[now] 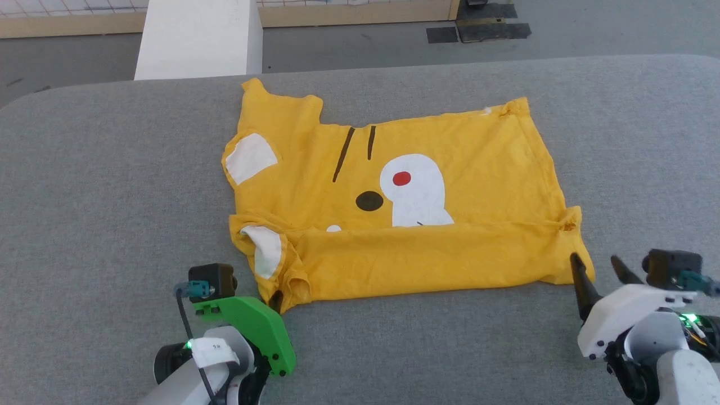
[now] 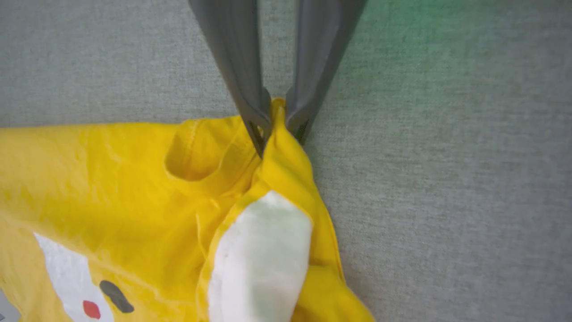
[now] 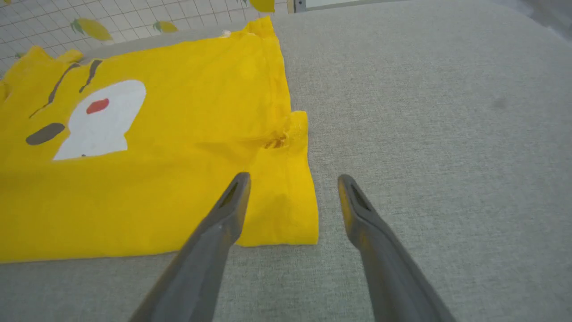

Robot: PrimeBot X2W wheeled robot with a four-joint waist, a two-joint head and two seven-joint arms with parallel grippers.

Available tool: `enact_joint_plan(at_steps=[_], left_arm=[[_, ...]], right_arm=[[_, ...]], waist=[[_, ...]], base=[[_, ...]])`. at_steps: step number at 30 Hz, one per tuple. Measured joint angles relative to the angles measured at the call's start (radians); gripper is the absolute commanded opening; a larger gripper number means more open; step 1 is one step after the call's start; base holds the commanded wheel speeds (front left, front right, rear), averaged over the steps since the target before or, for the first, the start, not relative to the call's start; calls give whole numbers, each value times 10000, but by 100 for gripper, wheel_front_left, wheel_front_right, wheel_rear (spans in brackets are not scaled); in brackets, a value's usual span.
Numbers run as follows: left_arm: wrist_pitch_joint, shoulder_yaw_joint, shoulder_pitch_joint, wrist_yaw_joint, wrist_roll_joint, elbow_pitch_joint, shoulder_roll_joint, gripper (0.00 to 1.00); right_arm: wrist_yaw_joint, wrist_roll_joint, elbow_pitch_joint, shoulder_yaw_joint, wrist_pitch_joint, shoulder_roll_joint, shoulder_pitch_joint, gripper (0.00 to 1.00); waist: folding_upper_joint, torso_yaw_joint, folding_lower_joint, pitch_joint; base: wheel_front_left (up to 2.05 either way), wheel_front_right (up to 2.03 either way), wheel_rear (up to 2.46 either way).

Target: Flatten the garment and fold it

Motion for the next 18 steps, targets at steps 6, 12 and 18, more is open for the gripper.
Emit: enact_joint_plan(at_steps=[6,12,18], left_arm=[[-2,-121,-65,-117,59,-77,-10,0],[-25,-167,-99,-263,84,-107,-35,0],[-520,-194,-104,-393,380,-69,-61,0]], right_arm=[[0,-132,800,-359,2876,0,-796,100],[0,-178,663,-516,5091,-42,-1220,0],[0,-178,2,-562,5329,8,-1175,0]], waist=[[1,197,0,73],[0,374,0,166],[0,484,0,203]], base=[[0,0,0],[0,0,0],[0,0,0]])
